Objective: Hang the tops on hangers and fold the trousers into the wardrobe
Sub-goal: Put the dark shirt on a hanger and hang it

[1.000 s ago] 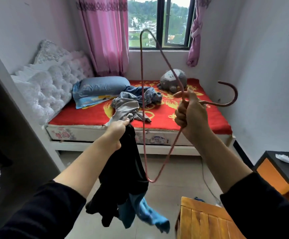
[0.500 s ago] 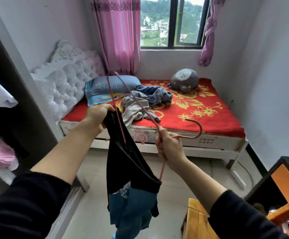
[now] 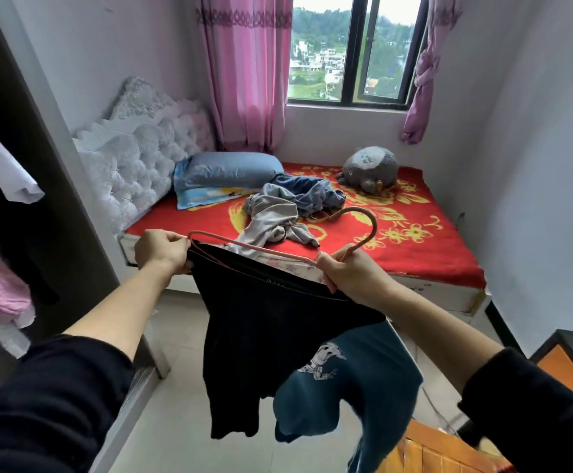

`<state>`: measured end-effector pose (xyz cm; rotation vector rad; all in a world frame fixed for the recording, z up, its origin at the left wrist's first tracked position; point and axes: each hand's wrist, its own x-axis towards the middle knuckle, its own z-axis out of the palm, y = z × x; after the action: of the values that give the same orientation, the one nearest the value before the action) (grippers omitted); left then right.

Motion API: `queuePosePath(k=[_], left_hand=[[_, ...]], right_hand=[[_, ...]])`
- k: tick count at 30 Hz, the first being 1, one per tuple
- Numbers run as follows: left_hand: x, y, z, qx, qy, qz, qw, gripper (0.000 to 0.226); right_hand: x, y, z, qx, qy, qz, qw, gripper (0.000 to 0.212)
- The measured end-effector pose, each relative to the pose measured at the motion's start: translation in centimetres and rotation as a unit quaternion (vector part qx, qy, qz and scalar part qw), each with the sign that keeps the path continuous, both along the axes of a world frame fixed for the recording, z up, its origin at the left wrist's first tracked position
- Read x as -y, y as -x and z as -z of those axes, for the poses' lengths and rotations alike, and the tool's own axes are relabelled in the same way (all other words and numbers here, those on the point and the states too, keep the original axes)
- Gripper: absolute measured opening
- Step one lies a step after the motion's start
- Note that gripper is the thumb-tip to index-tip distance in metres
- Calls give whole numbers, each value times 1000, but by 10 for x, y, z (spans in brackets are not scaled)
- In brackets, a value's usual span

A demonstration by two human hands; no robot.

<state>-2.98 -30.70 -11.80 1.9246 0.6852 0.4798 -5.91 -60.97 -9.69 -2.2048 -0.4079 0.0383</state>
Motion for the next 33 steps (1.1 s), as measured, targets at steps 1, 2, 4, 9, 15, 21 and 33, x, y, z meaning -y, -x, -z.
queuePosePath(k=[1,2,4,9,15,21,33], left_hand=[[-2,2,0,-3,-1,-4,1000,13],[-3,4,-1,-3,-8,-6,1000,12],[-3,10,-3,6,-36,13,999,14],[12,26,-23,54,-90,142,984,17],[28,42,-44,3,-104,207,973,11],[2,56,-48,14,-265,206,942,38],[-15,46,-44,88,-302,157,936,20]], right_hand=[[0,0,0,-6,19,-6,1000,55],[-1,0,1,-13,43,-11,999,53],[-5,-1,-2,-20,78,-9,997,50],[-18,-20,-31,35,54,-7,998,49],[-48,-38,-41,23,79,-6,997,45],[-54,-48,-66,14,-19,-26,999,42],[-74,-73,-96,91,-38,-188,977,27]])
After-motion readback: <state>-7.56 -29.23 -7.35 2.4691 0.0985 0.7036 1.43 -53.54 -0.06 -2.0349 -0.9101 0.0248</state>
